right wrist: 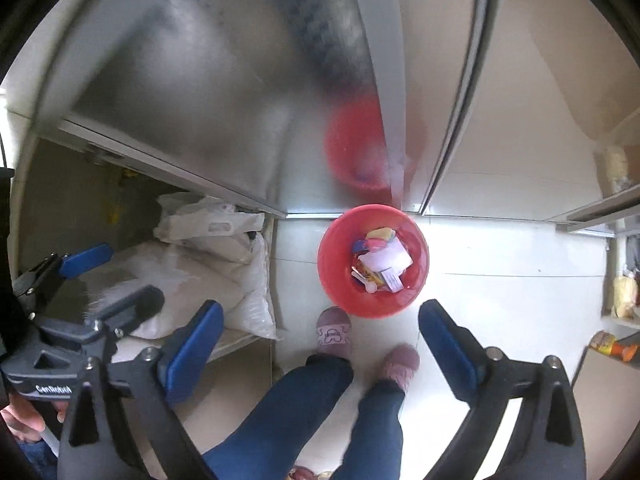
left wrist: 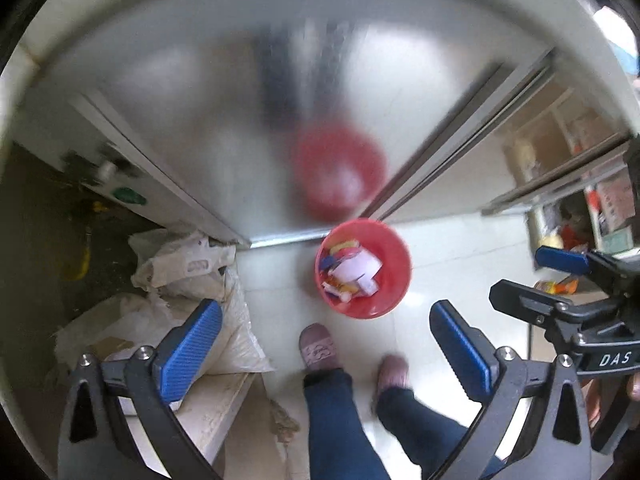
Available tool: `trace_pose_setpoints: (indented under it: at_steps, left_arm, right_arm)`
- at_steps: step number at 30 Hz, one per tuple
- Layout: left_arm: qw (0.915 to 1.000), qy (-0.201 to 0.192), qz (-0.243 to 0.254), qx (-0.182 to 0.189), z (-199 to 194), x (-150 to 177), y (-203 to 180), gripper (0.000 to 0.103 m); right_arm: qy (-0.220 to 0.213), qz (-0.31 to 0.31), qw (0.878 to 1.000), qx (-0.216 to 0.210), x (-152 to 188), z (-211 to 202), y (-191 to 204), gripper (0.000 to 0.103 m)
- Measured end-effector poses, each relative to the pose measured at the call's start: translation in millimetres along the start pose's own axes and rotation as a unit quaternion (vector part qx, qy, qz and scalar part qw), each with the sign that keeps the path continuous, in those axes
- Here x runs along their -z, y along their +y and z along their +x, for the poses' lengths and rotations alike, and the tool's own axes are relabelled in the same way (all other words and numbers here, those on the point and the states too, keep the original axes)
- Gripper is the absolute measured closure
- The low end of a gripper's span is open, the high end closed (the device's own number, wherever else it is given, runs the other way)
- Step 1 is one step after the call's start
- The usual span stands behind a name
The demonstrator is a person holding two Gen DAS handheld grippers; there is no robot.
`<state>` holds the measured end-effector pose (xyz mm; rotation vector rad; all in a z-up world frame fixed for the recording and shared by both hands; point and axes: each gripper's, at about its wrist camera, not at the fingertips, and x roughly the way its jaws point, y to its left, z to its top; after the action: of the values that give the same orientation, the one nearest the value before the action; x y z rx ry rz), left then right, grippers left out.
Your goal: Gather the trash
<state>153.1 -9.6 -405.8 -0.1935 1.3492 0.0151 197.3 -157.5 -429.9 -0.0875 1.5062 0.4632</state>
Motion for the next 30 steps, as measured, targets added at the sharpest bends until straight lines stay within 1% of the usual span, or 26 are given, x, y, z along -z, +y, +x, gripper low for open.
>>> trace_pose_setpoints:
  at_steps: [2,4,8,12,16,18,22,24,27,30]
  left_arm:
    - [0.9998,-0.017,0.002,-0.002,-32.2,3.6,-7.5,0.0]
    - [0.9991,-0.04,0.002,-0.009,-65.9,9.3,-17.7,0.0]
    - [0.9954,-0.092,-0.013,-0.023,-134.3,25.0,-35.2,0.0]
    - [0.988,-0.146,-0.03,-0.041,-202.4,43.4,-54.9,0.0]
    - [0.979,-0.193,-0.051,-0.04,-260.8,61.1,-69.8,0.0]
    - [0.9747,-0.211,-0.056,-0.047,-286.3,69.0,-79.8,0.0]
    - [0.9657,-0.245,-0.06,-0.062,-329.8,81.7,-96.4,0.0]
    - [0.9613,-0.263,-0.057,-0.06,-348.1,87.1,-103.3,0.0]
    - [0.9573,-0.278,-0.052,-0.06,-367.3,89.6,-110.4,0.0]
    - [0.9539,-0.288,-0.037,-0.074,-380.0,93.4,-118.9,0.0]
  right_arm:
    - [-0.024,-0.004,1.0,-0.009,3.0,-32.8,7.0,0.003]
    - [-0.055,-0.02,0.998,-0.004,7.8,-70.0,16.3,0.003]
    - [-0.109,-0.066,0.992,-0.005,21.6,-138.0,35.5,0.003]
    - [-0.149,-0.098,0.984,-0.007,37.1,-197.4,46.0,0.002]
    - [-0.177,-0.135,0.975,-0.011,52.9,-245.7,57.3,0.002]
    - [-0.187,-0.14,0.972,-0.017,62.6,-266.8,62.7,0.002]
    - [-0.213,-0.147,0.966,-0.026,82.0,-306.4,66.7,0.002]
    - [-0.227,-0.149,0.962,-0.023,91.6,-325.4,65.9,0.002]
    - [-0.245,-0.148,0.958,-0.012,100.2,-345.8,68.6,0.002]
    - [-0.256,-0.144,0.956,-0.003,107.6,-360.7,70.0,0.002]
